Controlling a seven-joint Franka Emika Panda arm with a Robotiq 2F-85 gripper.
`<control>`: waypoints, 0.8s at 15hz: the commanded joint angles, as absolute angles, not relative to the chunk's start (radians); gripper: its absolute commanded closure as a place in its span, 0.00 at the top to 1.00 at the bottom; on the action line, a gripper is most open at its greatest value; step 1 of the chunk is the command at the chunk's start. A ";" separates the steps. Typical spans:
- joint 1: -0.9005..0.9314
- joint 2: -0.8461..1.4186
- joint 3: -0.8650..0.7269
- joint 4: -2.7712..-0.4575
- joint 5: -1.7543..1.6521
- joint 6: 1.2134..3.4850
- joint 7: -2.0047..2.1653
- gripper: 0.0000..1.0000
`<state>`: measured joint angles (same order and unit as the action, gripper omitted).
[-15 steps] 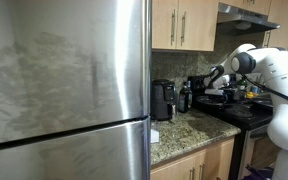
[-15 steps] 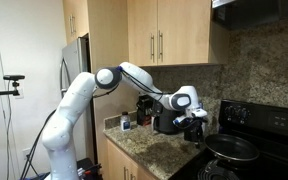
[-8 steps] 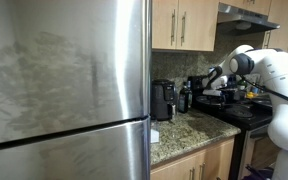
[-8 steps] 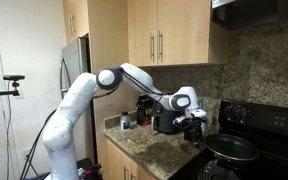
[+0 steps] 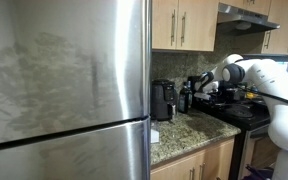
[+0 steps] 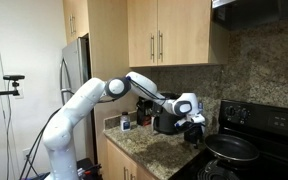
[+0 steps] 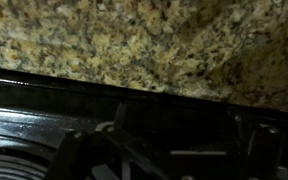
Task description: Turn the handle of the pan to the right
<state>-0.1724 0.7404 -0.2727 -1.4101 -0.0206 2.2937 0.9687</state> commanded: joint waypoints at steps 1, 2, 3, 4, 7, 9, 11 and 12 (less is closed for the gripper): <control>-0.182 0.847 -0.286 -1.285 0.006 2.310 1.039 1.00; -0.182 0.863 -0.292 -1.268 0.000 2.322 1.064 1.00; -0.183 0.878 -0.297 -1.252 -0.003 2.330 1.082 1.00; -0.184 0.893 -0.305 -1.237 -0.009 2.346 1.100 1.00; -0.189 0.918 -0.309 -1.202 -0.008 2.354 1.163 1.00; -0.182 0.924 -0.320 -1.193 -0.024 2.366 1.198 1.00; -0.170 0.923 -0.347 -1.190 -0.045 2.358 1.239 1.00; -0.168 0.918 -0.356 -1.194 -0.052 2.356 1.252 1.00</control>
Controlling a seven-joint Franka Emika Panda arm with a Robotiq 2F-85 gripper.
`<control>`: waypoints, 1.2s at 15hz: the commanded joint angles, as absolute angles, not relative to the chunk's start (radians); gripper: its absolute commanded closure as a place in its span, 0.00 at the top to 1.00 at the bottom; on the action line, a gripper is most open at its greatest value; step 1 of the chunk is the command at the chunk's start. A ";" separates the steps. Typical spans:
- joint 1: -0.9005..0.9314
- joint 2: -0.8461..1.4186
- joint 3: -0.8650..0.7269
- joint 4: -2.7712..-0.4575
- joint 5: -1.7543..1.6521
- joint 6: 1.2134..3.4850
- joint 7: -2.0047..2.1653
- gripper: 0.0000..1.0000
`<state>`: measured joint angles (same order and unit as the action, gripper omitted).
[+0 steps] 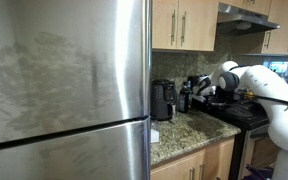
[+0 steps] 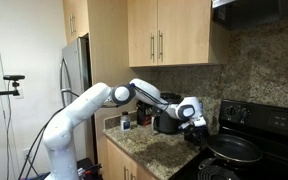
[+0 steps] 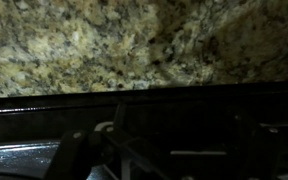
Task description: Turn the handle of the pan to the right
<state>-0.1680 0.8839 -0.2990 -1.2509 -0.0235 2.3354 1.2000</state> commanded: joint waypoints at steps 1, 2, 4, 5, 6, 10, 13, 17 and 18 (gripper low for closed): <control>-0.168 0.914 -0.364 -1.196 -0.058 2.350 1.259 1.00; -0.161 0.908 -0.380 -1.203 -0.069 2.345 1.290 1.00; -0.162 0.901 -0.388 -1.210 -0.079 2.331 1.318 1.00; -0.162 0.898 -0.392 -1.212 -0.089 2.328 1.323 1.00; -0.161 0.893 -0.402 -1.217 -0.107 2.320 1.320 1.00; -0.182 0.901 -0.472 -1.221 -0.185 2.297 1.301 1.00; -0.181 0.888 -0.453 -1.242 -0.165 2.325 1.321 1.00; -0.156 0.872 -0.456 -1.261 -0.163 2.360 1.349 1.00; -0.144 0.851 -0.470 -1.283 -0.153 2.408 1.414 1.00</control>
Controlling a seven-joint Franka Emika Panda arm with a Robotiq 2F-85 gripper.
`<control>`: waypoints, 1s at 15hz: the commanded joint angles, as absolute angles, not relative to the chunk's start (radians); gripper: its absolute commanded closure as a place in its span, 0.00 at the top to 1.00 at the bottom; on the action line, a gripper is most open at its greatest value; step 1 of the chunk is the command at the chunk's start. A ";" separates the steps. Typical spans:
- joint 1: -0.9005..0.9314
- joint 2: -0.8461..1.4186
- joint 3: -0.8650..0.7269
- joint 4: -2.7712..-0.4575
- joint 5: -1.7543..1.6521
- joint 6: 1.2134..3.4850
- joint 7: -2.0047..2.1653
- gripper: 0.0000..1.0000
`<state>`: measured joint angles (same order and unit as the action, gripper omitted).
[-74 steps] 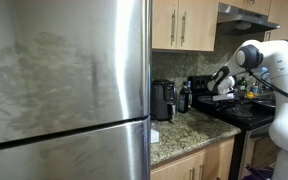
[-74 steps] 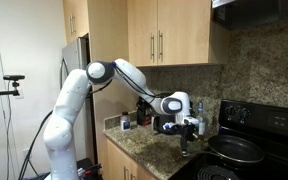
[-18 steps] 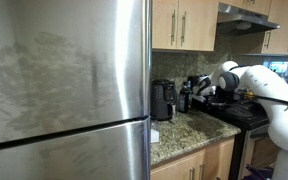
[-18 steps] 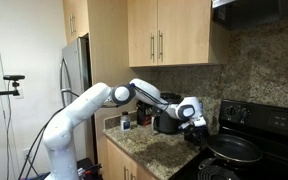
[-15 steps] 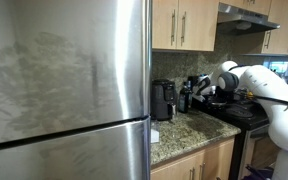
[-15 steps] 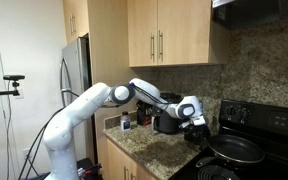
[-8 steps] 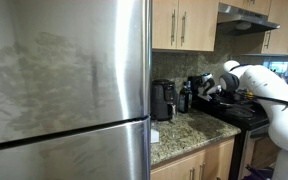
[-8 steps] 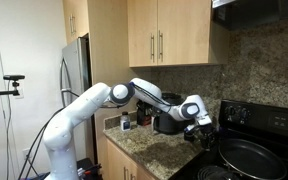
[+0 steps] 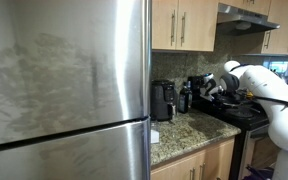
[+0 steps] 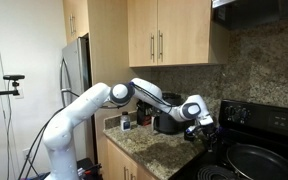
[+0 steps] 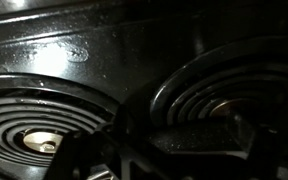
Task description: Turn the handle of the pan to the right
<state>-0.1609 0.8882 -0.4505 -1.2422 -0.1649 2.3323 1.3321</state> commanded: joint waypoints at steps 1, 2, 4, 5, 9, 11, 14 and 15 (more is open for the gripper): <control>-0.143 0.830 -0.468 -1.296 -0.138 2.434 1.454 1.00; -0.138 0.807 -0.474 -1.313 -0.132 2.456 1.494 1.00; -0.122 0.777 -0.493 -1.341 -0.128 2.519 1.587 1.00; -0.112 0.770 -0.510 -1.345 -0.133 2.533 1.646 1.00; -0.117 0.797 -0.524 -1.285 -0.145 2.489 1.706 1.00; -0.117 0.798 -0.522 -1.285 -0.145 2.489 1.705 1.00; -0.160 0.856 -0.515 -1.220 -0.064 2.417 1.831 1.00; -0.168 0.867 -0.517 -1.216 -0.042 2.405 1.865 1.00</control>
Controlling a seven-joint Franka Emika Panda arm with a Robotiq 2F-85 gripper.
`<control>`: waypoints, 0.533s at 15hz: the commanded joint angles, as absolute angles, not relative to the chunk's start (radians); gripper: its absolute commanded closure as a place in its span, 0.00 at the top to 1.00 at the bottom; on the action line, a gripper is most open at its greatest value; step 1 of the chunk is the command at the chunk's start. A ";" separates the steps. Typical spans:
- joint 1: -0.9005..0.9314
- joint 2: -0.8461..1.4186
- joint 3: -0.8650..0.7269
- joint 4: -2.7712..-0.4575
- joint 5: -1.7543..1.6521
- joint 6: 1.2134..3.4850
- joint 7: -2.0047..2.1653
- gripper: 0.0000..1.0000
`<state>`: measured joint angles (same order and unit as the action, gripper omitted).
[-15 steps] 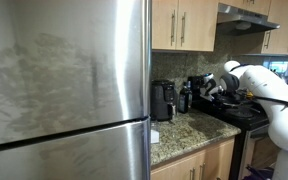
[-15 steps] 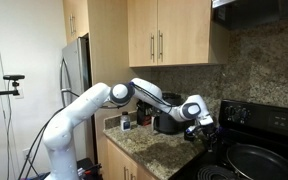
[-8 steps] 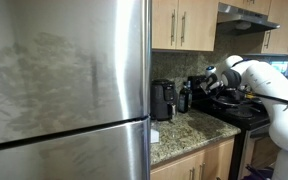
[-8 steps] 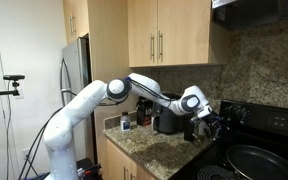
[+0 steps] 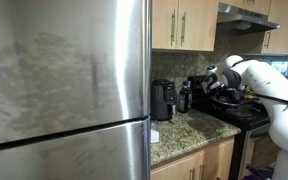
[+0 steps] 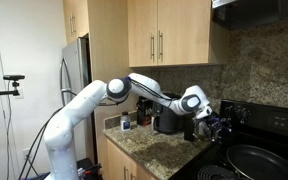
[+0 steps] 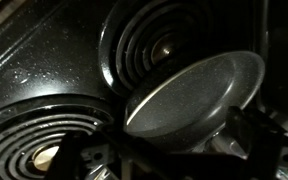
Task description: Turn the handle of the pan to the right
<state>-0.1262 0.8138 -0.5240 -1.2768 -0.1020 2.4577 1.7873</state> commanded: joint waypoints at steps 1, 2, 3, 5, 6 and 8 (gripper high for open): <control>-0.180 0.881 -0.515 -1.209 -0.017 2.387 1.896 1.00; -0.186 0.890 -0.519 -1.211 0.003 2.385 1.935 1.00; -0.197 0.900 -0.519 -1.208 0.024 2.383 1.970 1.00; -0.215 0.920 -0.523 -1.198 0.056 2.384 2.043 1.00; -0.248 0.928 -0.489 -1.180 0.031 2.377 2.087 1.00; -0.209 0.901 -0.520 -1.248 0.020 2.418 2.042 0.94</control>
